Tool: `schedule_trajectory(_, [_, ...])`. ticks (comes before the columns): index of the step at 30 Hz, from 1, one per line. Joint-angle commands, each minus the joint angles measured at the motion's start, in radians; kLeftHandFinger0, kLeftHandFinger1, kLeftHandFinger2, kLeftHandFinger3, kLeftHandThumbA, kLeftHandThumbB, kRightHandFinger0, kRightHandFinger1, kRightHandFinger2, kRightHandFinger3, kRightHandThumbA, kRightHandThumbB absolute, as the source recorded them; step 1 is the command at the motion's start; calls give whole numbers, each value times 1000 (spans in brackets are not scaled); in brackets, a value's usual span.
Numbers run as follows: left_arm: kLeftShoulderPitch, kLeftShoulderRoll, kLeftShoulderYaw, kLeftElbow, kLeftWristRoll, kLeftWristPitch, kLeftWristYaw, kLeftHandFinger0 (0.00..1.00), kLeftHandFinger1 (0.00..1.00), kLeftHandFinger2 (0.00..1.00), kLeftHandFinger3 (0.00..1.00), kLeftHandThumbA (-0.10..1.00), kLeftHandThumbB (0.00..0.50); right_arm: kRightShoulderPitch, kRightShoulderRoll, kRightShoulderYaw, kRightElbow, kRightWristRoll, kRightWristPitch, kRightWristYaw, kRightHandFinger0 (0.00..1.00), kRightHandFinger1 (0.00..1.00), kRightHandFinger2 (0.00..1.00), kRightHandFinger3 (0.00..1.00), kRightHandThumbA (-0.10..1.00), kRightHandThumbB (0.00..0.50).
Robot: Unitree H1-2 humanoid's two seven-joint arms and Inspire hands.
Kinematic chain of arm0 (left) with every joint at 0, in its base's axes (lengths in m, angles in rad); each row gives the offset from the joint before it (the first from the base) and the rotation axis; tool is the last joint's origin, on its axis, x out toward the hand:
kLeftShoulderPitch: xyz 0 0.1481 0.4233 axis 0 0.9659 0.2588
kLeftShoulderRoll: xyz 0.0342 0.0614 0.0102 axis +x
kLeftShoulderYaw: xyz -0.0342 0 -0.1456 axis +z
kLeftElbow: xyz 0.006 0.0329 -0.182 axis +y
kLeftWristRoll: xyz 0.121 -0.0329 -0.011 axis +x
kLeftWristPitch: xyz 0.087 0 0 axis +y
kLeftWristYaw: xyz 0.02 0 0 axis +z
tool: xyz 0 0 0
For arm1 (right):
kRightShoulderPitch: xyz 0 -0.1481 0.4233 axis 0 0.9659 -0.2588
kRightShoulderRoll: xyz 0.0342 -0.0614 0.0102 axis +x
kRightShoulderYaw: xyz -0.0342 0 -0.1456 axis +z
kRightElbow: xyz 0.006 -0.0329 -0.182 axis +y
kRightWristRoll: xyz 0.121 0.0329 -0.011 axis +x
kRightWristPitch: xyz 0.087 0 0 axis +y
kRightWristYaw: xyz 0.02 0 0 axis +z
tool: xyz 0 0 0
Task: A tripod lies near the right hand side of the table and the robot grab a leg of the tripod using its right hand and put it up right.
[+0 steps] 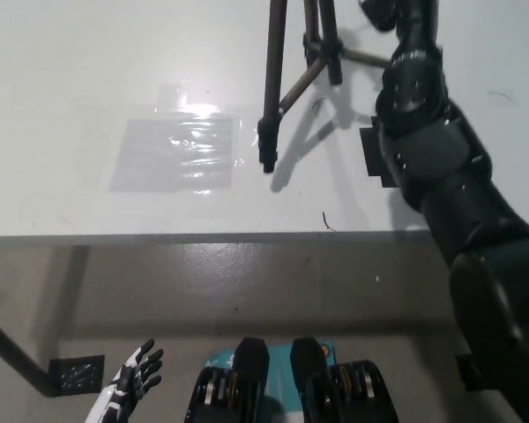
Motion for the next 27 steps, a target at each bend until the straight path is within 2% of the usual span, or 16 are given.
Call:
schedule_trajectory(1, [9, 3, -3, -25, 13, -41, 6, 1000, 1000, 1000, 1000, 1000, 296, -39, 25, -2, 4, 57, -163, -91, 0, 0, 331, 349, -100, 57])
schedule_trajectory(4, [14, 2, -2, -27, 8, -43, 4, 1000, 1000, 1000, 1000, 1000, 282, -3, 46, -7, 29, 80, -203, -86, 0, 0, 311, 336, -100, 67])
schedule_trajectory(8, [15, -1, -1, -27, -1, -43, 3, 1000, 1000, 1000, 1000, 1000, 294, 36, 63, -16, 63, 107, -247, -94, 0, 0, 282, 295, -100, 90])
schedule_trajectory(10, [13, -3, -3, -27, 1, -41, 3, 1000, 1000, 1000, 1000, 1000, 302, 50, 67, -23, 78, 129, -254, -84, 0, 11, 345, 367, -100, 80])
schedule_trajectory(12, [11, -3, -2, -22, 0, -54, 2, 1000, 1000, 1000, 1000, 1000, 294, 54, 73, -24, 84, 134, -230, -104, 0, 16, 354, 384, -100, 89])
schedule_trajectory(15, [16, -2, -2, -23, -1, -52, 2, 1000, 1000, 1000, 1000, 1000, 300, 58, 77, -39, 84, 164, -230, -71, 20, 80, 409, 396, 74, 121])
schedule_trajectory(16, [16, -2, -2, -26, -1, -49, 1, 1000, 1000, 1000, 1000, 1000, 298, 61, 74, -47, 83, 181, -240, -37, 83, 186, 531, 536, 146, 160])
schedule_trajectory(17, [16, -1, -3, -25, -2, -49, 0, 1000, 1000, 1000, 1000, 1000, 296, 66, 69, -48, 78, 191, -255, 12, 282, 425, 814, 828, 309, 217])
schedule_trajectory(18, [15, -1, -3, -22, -3, -52, -1, 1000, 1000, 1000, 1000, 1000, 296, 68, 64, -39, 74, 187, -260, 37, 315, 433, 781, 826, 391, 227])
schedule_trajectory(19, [15, -2, -3, -21, -3, -56, -1, 1000, 1000, 1000, 1000, 1000, 293, 73, 54, -27, 65, 189, -268, 106, 663, 817, 1000, 1000, 565, 338])
schedule_trajectory(20, [14, -3, -3, -19, -3, -58, 0, 1000, 1000, 1000, 1000, 1000, 306, 72, 46, -16, 61, 190, -263, 153, 821, 1000, 1000, 1000, 695, 415])
schedule_trajectory(21, [14, -3, -3, -18, 2, -60, 2, 1000, 1000, 1000, 1000, 1000, 299, 71, 42, -19, 59, 204, -261, 198, 1000, 1000, 1000, 1000, 727, 463])
schedule_trajectory(22, [14, -3, -4, -19, 8, -63, 4, 1000, 1000, 1000, 1000, 1000, 293, 66, 32, -23, 55, 225, -254, 275, 1000, 1000, 1000, 1000, 765, 497])
schedule_trajectory(23, [13, -3, -4, -17, 7, -61, 4, 1000, 1000, 1000, 1000, 1000, 292, 62, 28, -19, 55, 225, -246, 298, 1000, 1000, 1000, 1000, 781, 499])
schedule_trajectory(24, [13, -3, -4, -18, 7, -57, 5, 1000, 1000, 1000, 1000, 1000, 299, 53, 10, 11, 43, 203, -241, 342, 1000, 1000, 1000, 1000, 873, 500])
schedule_trajectory(27, [16, -5, -4, -16, 6, -58, 4, 1000, 1000, 1000, 1000, 1000, 300, 46, -4, 28, 22, 198, -225, 375, 1000, 1000, 1000, 1000, 904, 500])
